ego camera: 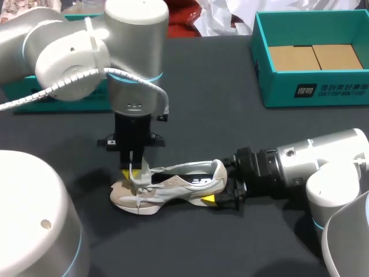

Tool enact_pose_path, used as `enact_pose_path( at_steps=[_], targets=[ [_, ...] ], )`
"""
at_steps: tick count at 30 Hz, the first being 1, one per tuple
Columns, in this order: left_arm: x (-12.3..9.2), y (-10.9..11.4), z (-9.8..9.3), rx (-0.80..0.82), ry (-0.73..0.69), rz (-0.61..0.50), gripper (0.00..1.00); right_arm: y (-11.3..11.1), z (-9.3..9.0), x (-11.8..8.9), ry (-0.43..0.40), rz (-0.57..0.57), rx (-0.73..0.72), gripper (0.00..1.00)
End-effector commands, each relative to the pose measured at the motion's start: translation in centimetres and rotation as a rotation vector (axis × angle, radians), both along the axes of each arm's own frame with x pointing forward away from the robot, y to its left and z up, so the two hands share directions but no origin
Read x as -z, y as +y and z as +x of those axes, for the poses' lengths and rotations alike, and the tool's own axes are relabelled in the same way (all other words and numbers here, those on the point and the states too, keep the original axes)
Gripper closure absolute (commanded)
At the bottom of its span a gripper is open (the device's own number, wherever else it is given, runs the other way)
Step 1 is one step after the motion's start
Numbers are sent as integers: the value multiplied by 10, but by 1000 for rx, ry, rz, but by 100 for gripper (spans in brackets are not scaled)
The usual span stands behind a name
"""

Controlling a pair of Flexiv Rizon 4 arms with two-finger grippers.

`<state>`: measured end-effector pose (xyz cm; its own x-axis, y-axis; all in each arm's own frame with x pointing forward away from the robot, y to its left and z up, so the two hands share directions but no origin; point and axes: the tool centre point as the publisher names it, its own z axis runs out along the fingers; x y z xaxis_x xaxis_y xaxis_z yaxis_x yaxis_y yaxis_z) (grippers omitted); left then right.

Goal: Take the shoe out of the shoebox, open the shoe tongue, remove and reinsert the insole, then place the shoe into the shoebox

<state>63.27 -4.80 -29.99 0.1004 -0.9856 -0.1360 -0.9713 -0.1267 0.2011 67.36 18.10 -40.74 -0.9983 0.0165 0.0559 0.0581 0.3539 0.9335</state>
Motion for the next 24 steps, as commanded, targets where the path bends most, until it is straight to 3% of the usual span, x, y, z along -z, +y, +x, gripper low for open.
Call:
enact_pose_path(
  at_steps=[1, 14, 19, 24],
  targets=[
    [18, 18, 4, -65, 10, -228, 100, 2, 0, 1, 0, -4, 2, 100],
    [43, 25, 10, -100, 56, -176, 100, 2, 0, 1, 0, -4, 2, 100],
    [46, 30, 9, -92, 56, -121, 87, 2, 0, 1, 0, -4, 2, 100],
    [43, 36, 8, -79, 34, -61, 66, 2, 0, 1, 0, -4, 2, 100]
  ],
)
